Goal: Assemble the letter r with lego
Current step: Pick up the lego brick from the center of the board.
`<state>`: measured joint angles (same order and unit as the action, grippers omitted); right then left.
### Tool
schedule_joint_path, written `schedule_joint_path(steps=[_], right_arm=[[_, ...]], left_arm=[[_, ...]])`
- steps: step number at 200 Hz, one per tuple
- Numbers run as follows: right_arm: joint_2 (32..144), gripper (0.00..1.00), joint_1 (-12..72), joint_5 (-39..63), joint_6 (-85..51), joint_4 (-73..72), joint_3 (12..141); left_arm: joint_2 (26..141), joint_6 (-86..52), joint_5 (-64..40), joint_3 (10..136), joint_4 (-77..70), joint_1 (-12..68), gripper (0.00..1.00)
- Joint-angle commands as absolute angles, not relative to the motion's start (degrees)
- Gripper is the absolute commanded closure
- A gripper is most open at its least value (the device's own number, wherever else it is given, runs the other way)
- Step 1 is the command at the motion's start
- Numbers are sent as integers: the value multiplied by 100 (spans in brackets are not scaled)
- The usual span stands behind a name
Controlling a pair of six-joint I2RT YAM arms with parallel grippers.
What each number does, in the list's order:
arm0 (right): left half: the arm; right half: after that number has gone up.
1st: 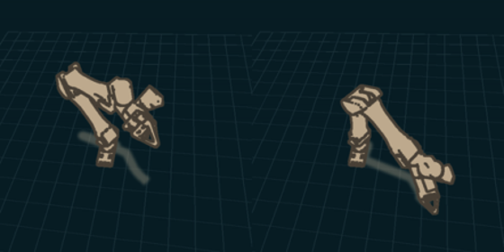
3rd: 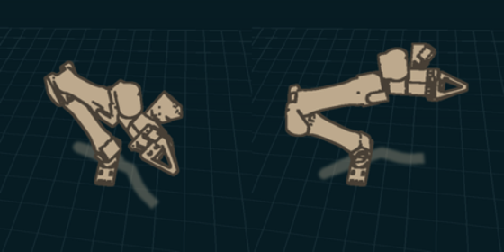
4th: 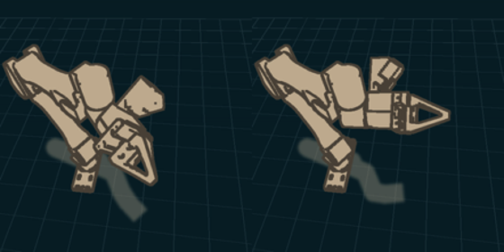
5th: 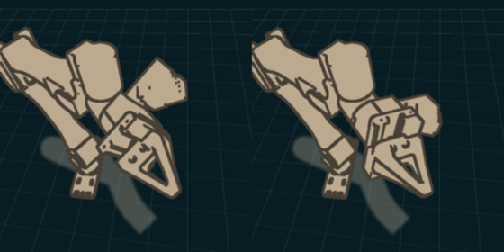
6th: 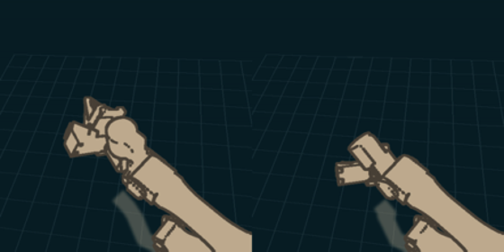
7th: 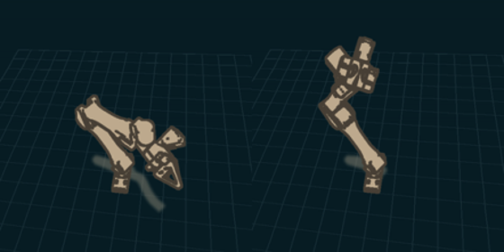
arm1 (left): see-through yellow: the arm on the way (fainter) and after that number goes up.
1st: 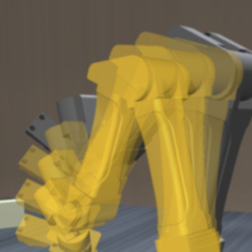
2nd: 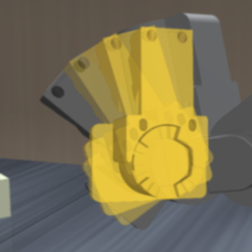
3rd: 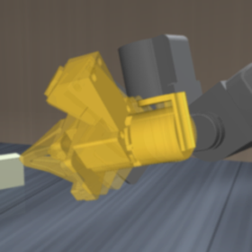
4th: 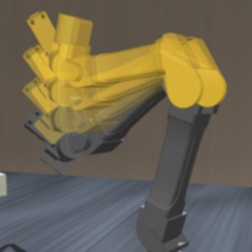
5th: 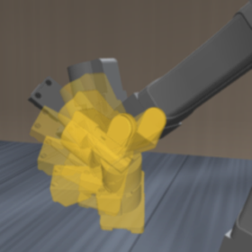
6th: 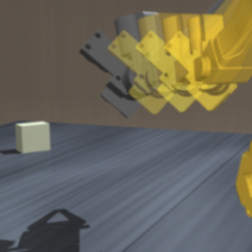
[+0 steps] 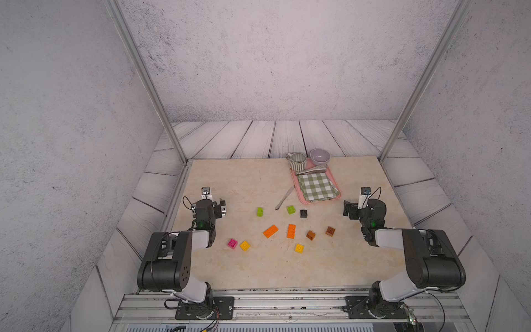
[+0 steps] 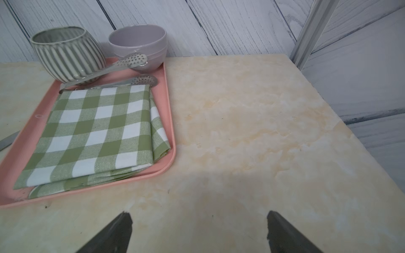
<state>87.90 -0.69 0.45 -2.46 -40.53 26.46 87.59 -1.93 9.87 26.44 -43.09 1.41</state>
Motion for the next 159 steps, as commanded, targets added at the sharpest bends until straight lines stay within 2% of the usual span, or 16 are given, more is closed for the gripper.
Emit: schedule_joint_path(steps=[1, 91, 131, 142, 159], right_arm=[[8779, 1, -61, 74, -226, -4044, 2665], [8761, 2, -175, 263, -279, -4094, 2641], [8392, 1, -184, 429, -215, -3941, 2600], [8011, 1, -183, 500, -185, -3352, 2751], [7470, 1, -176, 619, -262, -2638, 2925]], left_arm=[[8771, -261, 851, 2653, -4333, 73, 2], [8773, -264, 851, 2642, -4340, 73, 2], [8385, 39, 1311, 2220, -4939, 426, 2], [8068, 208, 1742, 2291, -4576, 699, 2], [7402, 286, 2487, 2706, -3227, 1180, 2]])
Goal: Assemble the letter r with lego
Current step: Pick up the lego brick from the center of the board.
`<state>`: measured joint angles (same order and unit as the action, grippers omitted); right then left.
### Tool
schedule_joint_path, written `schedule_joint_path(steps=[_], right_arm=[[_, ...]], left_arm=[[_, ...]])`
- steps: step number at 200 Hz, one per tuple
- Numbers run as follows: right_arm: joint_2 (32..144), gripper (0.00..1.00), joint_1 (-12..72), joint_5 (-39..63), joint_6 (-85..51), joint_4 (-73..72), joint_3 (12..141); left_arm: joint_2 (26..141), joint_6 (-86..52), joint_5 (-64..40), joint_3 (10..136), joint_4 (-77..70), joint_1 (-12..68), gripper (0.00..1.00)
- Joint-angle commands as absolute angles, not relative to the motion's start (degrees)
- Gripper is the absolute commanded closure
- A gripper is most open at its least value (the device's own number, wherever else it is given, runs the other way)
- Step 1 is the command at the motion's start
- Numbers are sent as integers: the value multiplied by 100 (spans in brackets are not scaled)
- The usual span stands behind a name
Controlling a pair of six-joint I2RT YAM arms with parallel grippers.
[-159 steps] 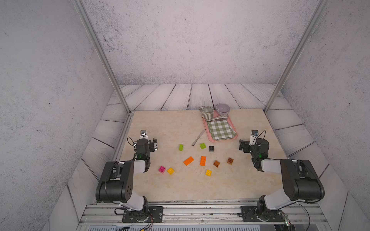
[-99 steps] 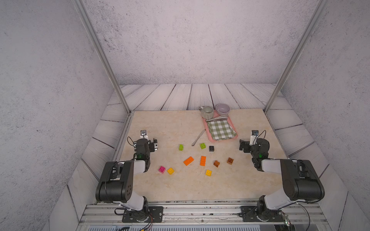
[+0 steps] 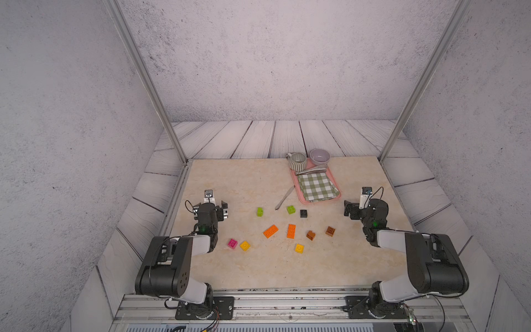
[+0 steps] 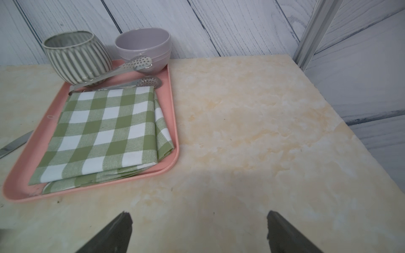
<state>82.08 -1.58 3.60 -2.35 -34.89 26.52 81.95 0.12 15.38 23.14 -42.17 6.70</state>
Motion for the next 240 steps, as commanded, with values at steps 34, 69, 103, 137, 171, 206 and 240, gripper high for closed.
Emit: schedule_joint_path(steps=[34, 69, 103, 137, 171, 206, 240], right_arm=[[6769, 1, -167, 1160, -1114, -2625, 2863], [6233, 1, -129, 1695, -2214, -1675, 3185], [5621, 1, 425, 1827, -2805, -594, 3425], [5369, 1, 1943, 843, -2829, 682, 3853], [5719, 1, 3126, 354, -3034, 1457, 4228], [6001, 1, 3903, -469, -3092, 2437, 4610], [6459, 1, 4062, -539, -3291, 3545, 4993]], left_arm=[[6541, 108, 2948, 3025, -2260, 1683, 2], [5923, -1294, 2712, 3647, -721, 1740, 2], [6003, -3150, 2242, 4724, 1859, 1805, 2], [6185, -3345, 2050, 5006, 2348, 2990, 2], [6536, -3557, 2421, 5212, 2753, 4275, 2], [6837, -3775, 2299, 5206, 2929, 5102, 2], [6912, -4053, 1415, 4772, 2323, 5462, 2]])
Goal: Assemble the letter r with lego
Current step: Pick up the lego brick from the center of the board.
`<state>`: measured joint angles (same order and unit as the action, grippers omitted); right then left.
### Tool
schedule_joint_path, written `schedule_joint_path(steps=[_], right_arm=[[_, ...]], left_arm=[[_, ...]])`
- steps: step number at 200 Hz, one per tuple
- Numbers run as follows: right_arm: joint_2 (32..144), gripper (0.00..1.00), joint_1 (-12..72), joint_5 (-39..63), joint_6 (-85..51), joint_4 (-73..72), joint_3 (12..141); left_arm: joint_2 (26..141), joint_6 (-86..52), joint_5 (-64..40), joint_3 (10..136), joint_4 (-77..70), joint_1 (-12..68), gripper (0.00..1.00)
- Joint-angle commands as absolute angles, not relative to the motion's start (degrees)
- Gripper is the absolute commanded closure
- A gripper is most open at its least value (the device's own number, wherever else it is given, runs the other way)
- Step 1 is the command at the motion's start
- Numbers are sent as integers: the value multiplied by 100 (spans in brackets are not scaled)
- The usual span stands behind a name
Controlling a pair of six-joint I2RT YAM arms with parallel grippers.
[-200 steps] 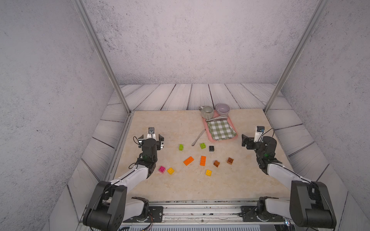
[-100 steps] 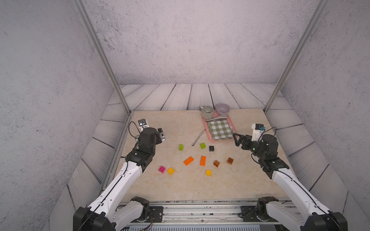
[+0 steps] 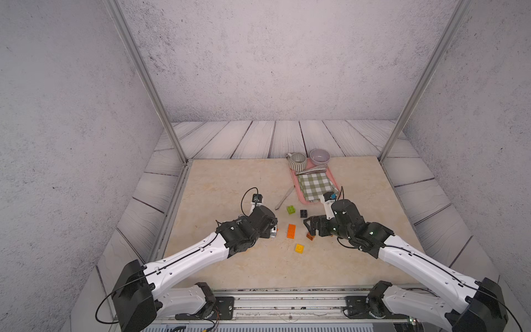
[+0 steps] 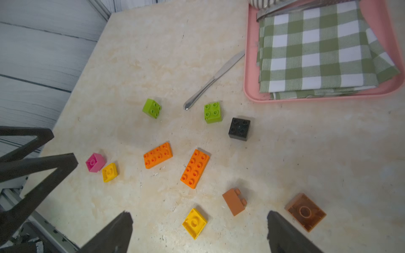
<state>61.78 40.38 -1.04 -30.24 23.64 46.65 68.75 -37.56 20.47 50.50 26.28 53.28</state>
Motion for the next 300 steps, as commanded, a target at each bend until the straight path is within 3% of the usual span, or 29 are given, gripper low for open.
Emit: schedule_joint_path(steps=[1, 38, 58, 99, 114, 191, 248, 300], right_arm=[[6482, 1, 4061, -551, -3302, 3583, 5006], [7186, 20, 3783, -1041, -3500, 4623, 5584], [7236, 17, 3433, -871, -3788, 4797, 5621], [6910, 19, 1506, 1530, -3973, 4224, 5055], [6818, 20, 1158, 1963, -3939, 4177, 4960], [6514, 22, 1001, 1968, -3729, 4438, 4868], [6442, 23, 978, 2098, -3701, 4355, 4773], [6412, 24, 981, 2160, -3687, 4359, 4732]], left_arm=[[6915, -4057, 1371, 4754, 2309, 5465, 2], [7196, -4053, 654, 4430, 1581, 5597, 0], [7641, -3734, 458, 4641, 1444, 5767, 4], [9091, -2746, 447, 5924, 1759, 6447, 7], [9658, -2518, 324, 6429, 1970, 6542, 11], [11485, -2123, 521, 8306, 3257, 6531, 20], [11913, -2111, 429, 8783, 3374, 6296, 23], [12246, -1955, 272, 9182, 3489, 6162, 35]])
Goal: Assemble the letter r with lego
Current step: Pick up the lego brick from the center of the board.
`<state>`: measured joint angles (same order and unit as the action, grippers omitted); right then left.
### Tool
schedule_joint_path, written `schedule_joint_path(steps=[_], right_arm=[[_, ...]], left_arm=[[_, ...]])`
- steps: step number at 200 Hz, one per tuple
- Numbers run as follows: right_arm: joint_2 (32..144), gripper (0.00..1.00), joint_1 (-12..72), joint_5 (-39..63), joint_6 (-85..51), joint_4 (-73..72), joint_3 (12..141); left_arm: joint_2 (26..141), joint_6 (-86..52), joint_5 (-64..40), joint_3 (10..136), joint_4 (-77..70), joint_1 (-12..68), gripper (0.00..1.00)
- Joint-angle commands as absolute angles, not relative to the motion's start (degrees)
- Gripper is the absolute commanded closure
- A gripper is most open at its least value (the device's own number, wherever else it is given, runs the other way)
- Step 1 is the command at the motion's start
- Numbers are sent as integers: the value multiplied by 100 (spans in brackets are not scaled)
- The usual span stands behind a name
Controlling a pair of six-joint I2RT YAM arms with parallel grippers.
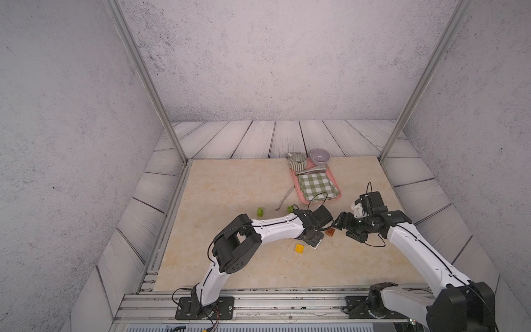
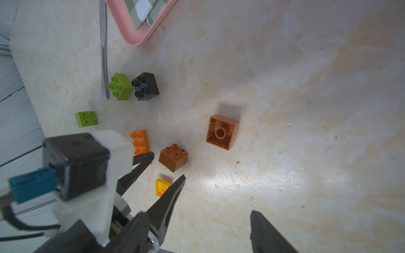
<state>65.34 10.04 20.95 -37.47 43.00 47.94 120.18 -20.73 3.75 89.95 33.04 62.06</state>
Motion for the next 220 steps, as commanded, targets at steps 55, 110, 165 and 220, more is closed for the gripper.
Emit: schedule_joint_path(steps=[55, 110, 165, 220], right_arm=[[6381, 24, 980, 2159, -3683, 4369, 4706], [6381, 25, 975, 2145, -3676, 4351, 4689], [6381, 26, 971, 2164, -3677, 4351, 4673], [6307, 26, 973, 2017, -3626, 4436, 4772]], left_arm=[[12392, -1932, 147, 9264, 3524, 6147, 46], [12393, -1901, 140, 9269, 3455, 6133, 50], [12461, -1858, 59, 9310, 3421, 6075, 57], [12212, -1787, -35, 9273, 3355, 6080, 75]])
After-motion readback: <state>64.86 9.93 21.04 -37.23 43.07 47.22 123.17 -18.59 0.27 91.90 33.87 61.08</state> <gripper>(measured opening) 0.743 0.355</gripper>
